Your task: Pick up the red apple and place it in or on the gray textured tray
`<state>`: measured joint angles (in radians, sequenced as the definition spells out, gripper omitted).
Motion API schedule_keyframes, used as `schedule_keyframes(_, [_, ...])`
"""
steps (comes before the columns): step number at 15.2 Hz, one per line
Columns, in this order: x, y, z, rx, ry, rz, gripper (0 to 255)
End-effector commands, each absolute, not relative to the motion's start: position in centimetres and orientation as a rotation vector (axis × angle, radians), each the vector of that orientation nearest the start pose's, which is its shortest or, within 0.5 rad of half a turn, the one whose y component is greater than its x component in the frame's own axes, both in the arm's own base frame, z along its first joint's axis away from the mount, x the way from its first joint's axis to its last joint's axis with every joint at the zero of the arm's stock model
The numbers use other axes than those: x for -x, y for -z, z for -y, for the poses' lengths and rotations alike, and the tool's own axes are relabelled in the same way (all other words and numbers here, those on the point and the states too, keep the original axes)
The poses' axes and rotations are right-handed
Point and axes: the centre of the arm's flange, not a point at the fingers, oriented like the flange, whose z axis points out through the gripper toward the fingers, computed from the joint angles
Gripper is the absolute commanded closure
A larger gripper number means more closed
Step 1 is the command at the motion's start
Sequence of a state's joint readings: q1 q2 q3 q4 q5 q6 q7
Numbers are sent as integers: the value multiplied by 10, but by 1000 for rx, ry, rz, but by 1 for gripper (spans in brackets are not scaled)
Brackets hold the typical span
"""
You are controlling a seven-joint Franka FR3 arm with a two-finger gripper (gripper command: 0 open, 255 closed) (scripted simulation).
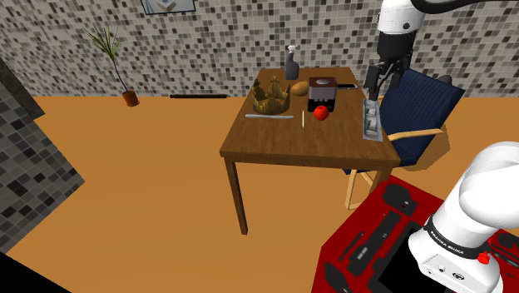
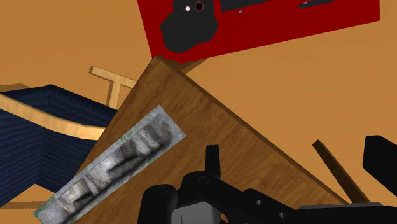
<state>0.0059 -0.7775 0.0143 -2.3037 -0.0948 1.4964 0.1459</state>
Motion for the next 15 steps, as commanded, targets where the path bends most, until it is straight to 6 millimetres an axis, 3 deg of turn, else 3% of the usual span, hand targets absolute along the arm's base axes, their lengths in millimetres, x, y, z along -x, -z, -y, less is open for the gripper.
schedule_keyframes(1, [-302, -607, 3, 3241, -35, -220, 0])
schedule_keyframes(15, [-422, -530, 137, 3159, -91, 123, 0])
